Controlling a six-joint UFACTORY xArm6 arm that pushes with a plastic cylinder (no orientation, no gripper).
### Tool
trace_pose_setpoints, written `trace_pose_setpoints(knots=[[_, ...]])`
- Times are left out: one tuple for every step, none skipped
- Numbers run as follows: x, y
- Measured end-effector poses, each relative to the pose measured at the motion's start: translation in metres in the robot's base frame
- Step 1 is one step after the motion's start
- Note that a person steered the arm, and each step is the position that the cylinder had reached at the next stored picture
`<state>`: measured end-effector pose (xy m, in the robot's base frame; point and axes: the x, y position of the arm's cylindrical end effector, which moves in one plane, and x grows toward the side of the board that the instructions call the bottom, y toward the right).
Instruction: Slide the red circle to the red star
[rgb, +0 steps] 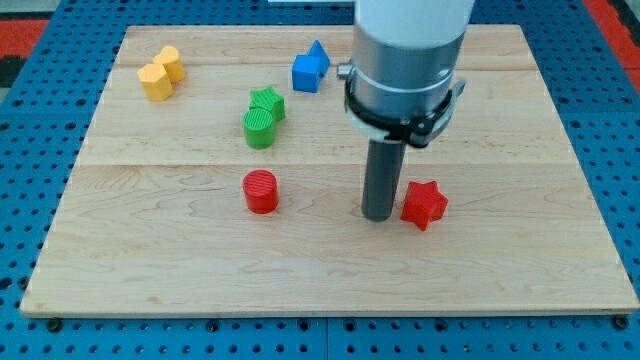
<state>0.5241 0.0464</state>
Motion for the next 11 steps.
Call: trace_pose_setpoints(knots=[[0.012,-0.09],[-0.002,-0.132],[-0.043,-0.116],[-0.06,-0.158],[-0.076,-0.12],[-0.076,-0.035],[-0.103,-0.048],[-0.113,-0.037],[-0.074,0.024],[-0.077,0.04],[-0.11,0.067]])
